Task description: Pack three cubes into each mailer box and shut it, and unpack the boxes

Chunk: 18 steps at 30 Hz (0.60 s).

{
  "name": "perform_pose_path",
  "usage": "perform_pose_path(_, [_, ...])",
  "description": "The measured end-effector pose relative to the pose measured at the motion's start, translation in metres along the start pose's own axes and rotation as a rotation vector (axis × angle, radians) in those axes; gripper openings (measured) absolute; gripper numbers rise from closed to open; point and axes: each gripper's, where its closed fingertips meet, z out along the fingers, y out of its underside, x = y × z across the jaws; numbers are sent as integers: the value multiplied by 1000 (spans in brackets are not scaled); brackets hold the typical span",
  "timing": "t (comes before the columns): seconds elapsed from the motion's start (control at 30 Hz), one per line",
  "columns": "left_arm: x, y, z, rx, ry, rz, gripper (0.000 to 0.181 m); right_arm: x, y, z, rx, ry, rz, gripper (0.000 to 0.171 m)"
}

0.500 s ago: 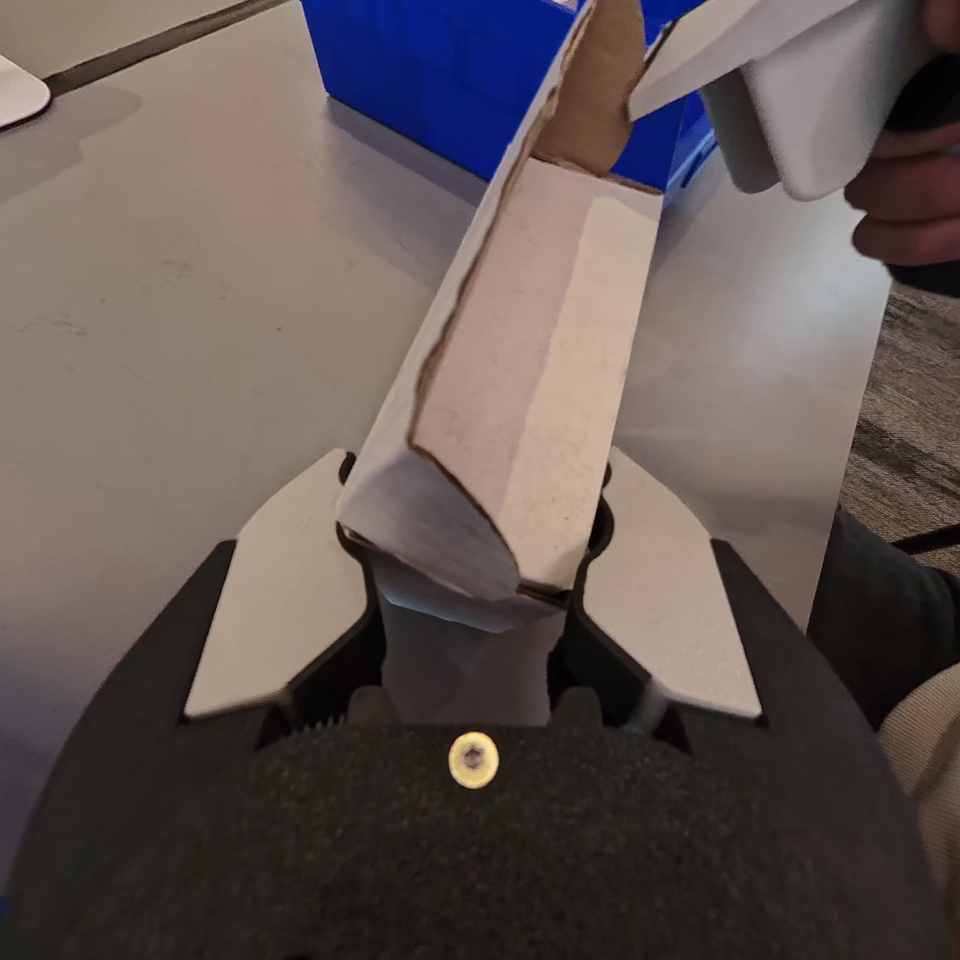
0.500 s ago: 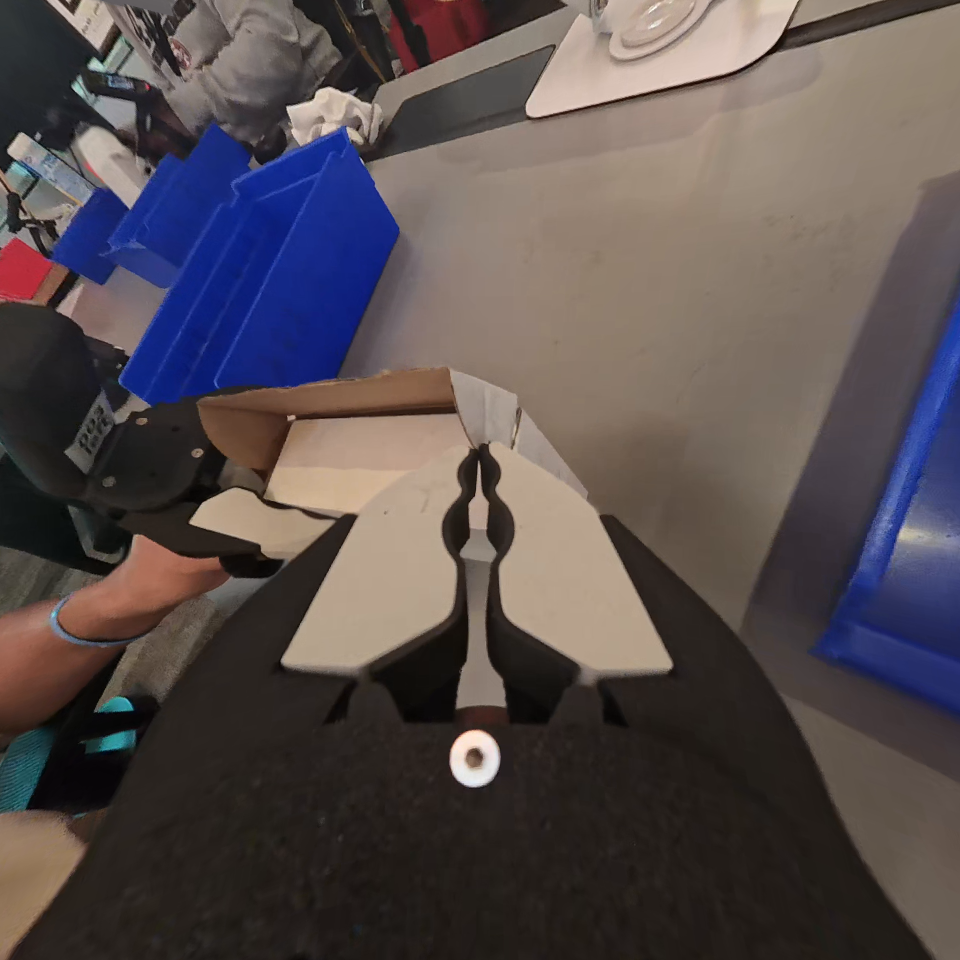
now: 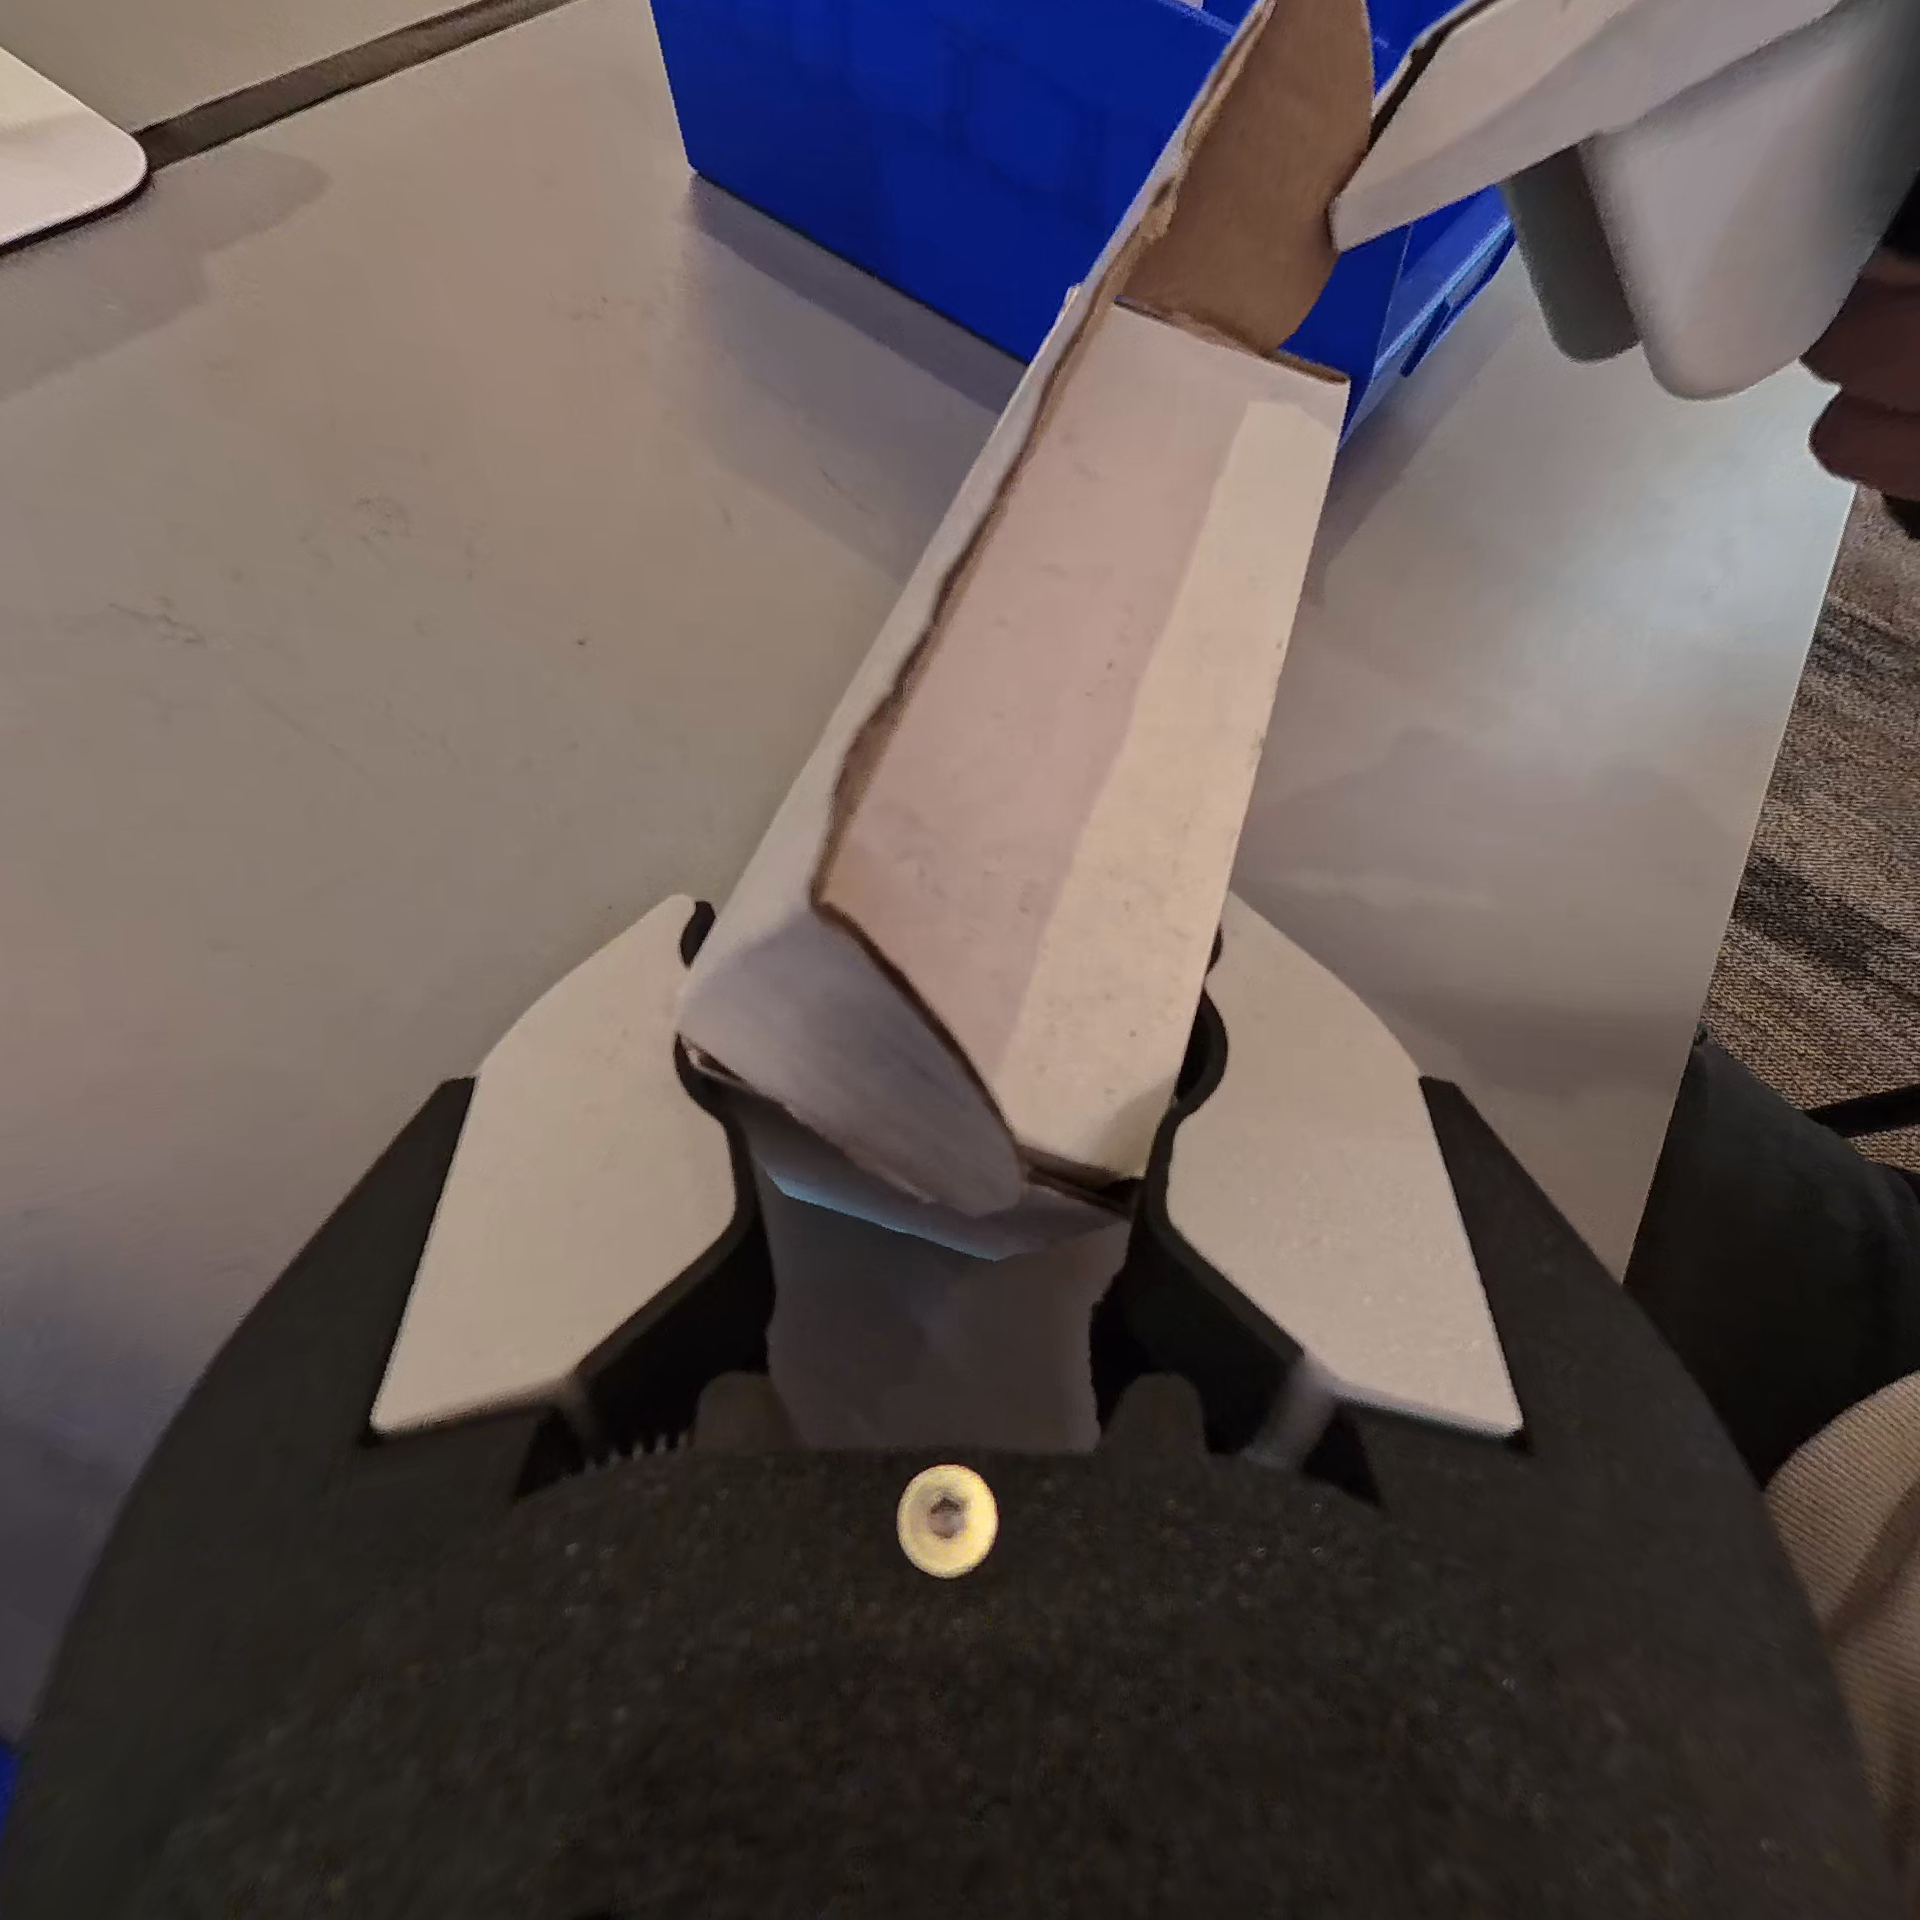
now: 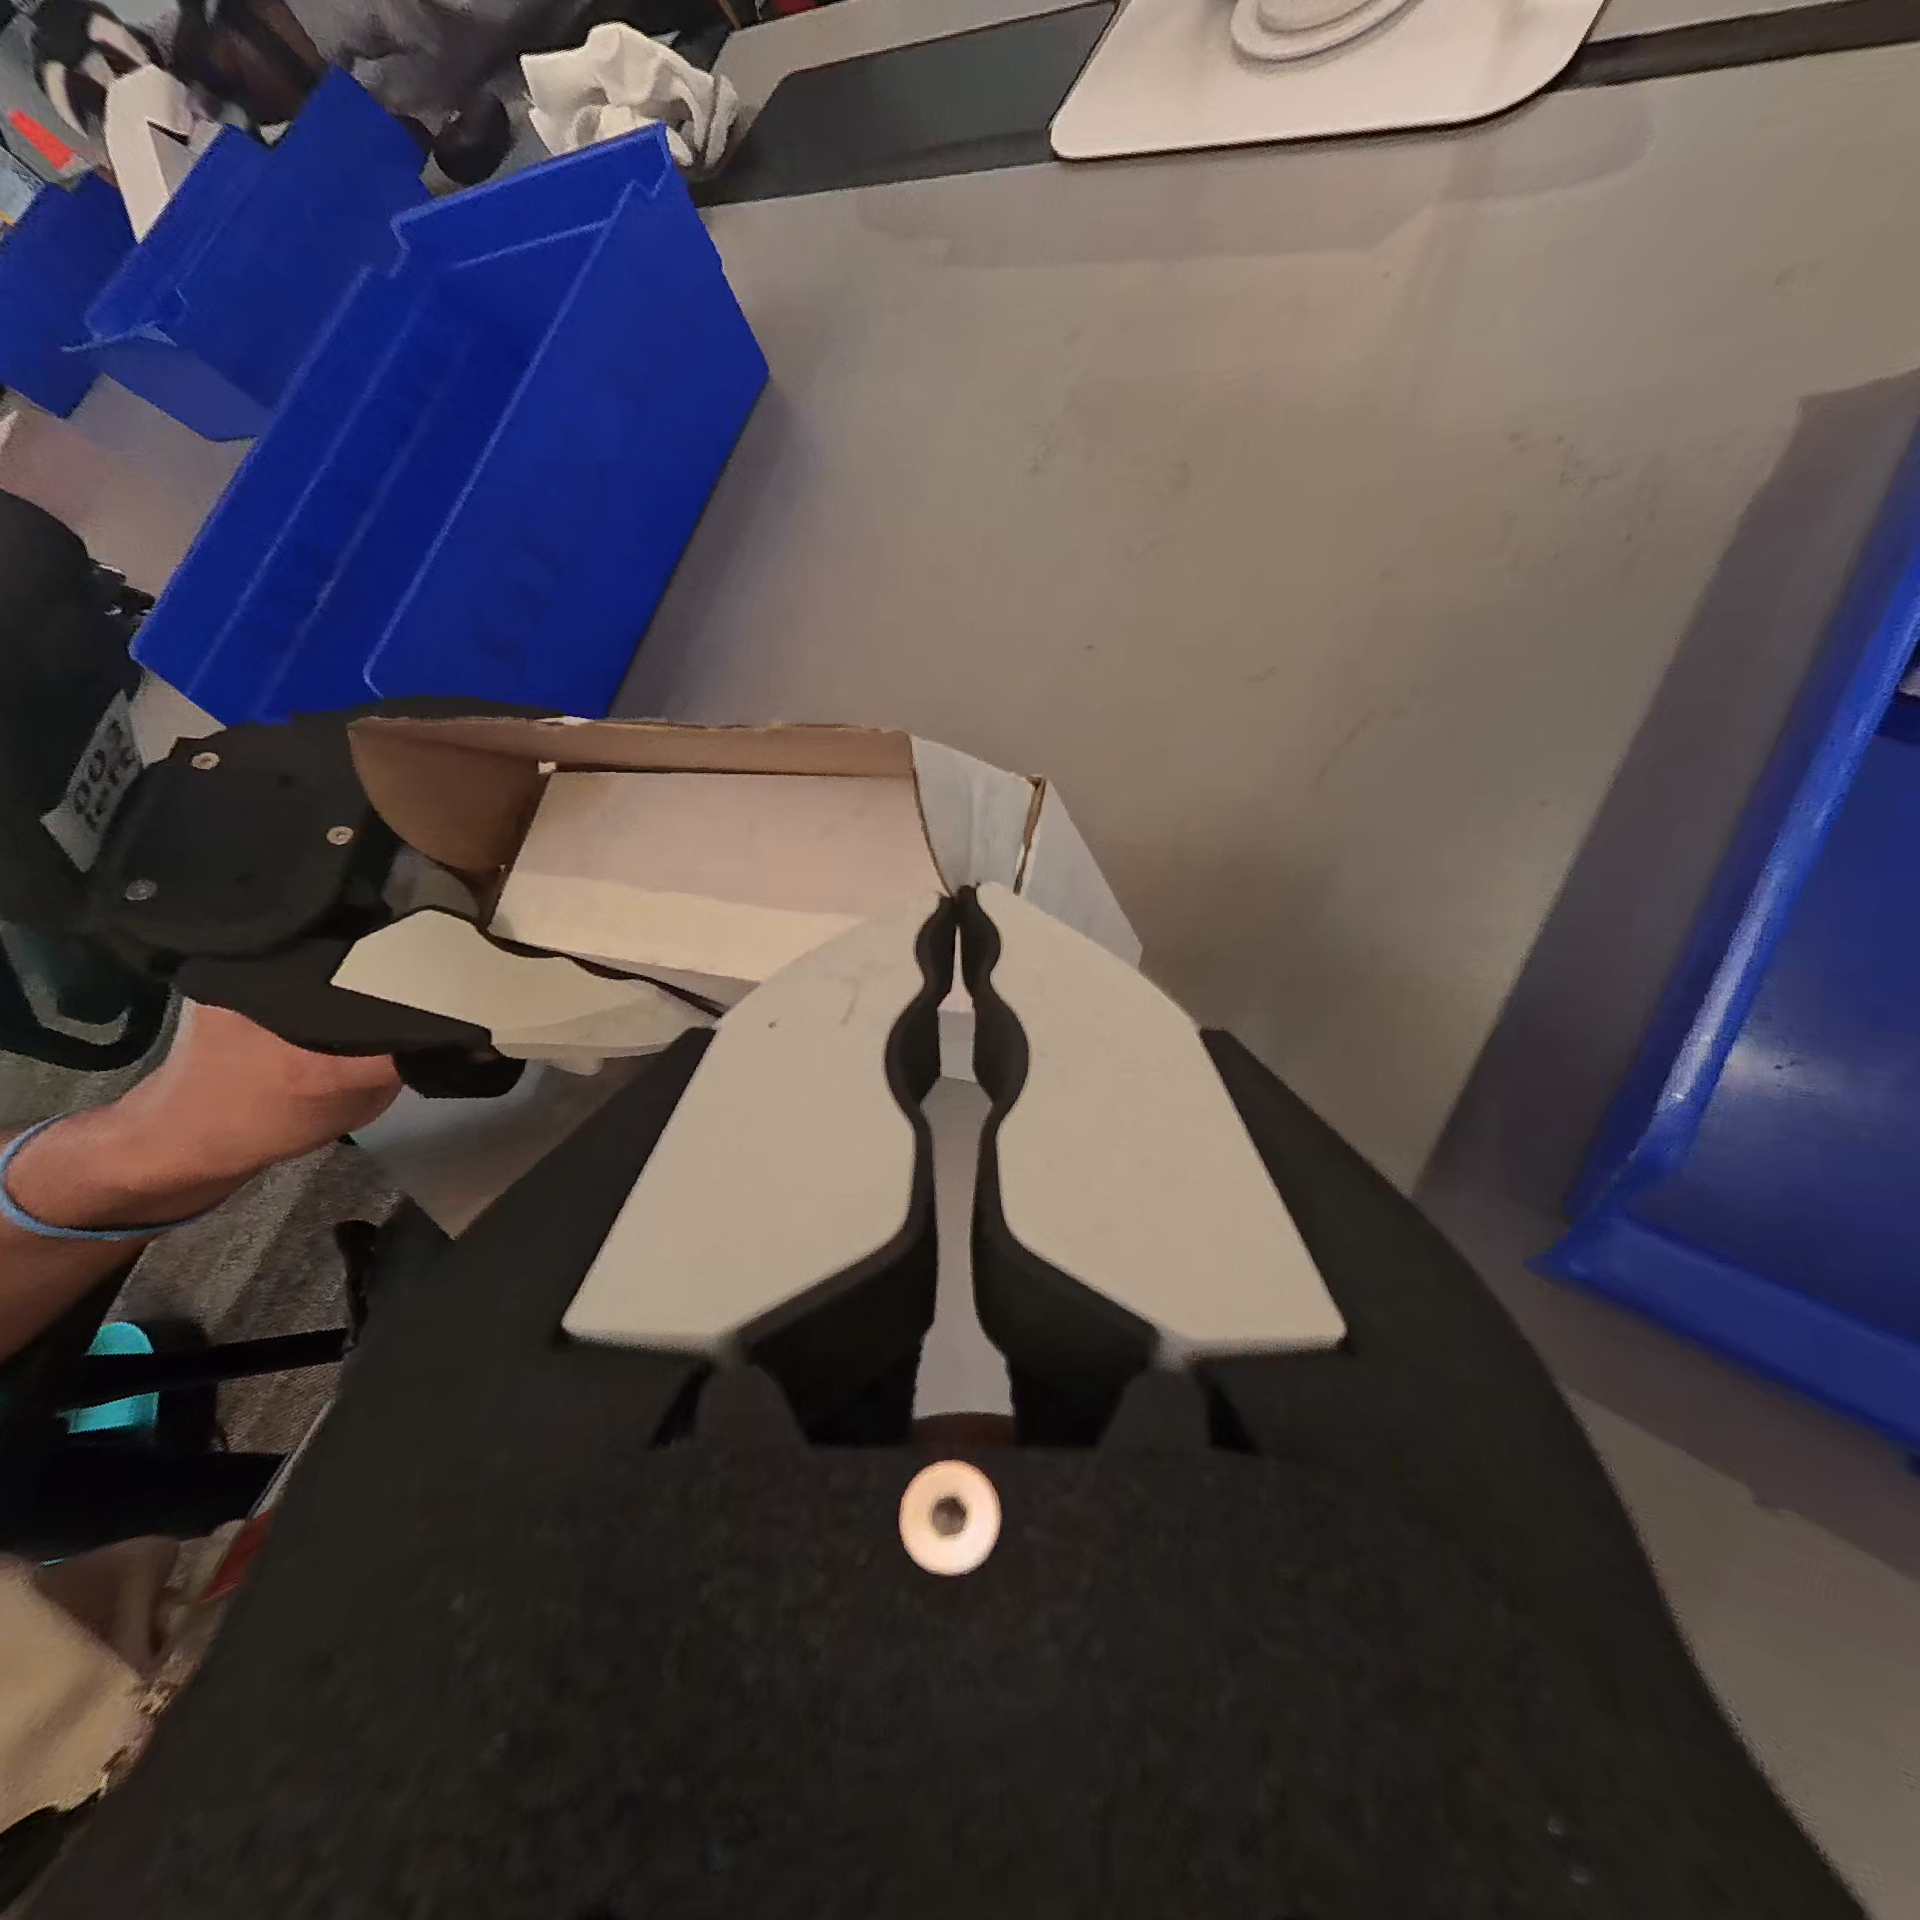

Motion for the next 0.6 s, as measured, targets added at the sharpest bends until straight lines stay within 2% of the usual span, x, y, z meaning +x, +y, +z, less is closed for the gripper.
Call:
perform_pose_path(0.03, [0, 0, 0, 0, -2, 4, 85, 0, 0, -1, 0, 14, -16, 1])
perform_pose_path(0.3, [1, -1, 0, 7, 20, 3, 85, 1, 1, 1, 71, 135, -144, 1])
perform_pose_path(0.47, [3, -2, 0, 35, 55, -7, 87, -3, 3, 2, 163, -22, 59, 1])
perform_pose_path(0.6, [6, -1, 1, 38, 111, -29, 90, 0, 2, 3, 164, 54, -61, 0])
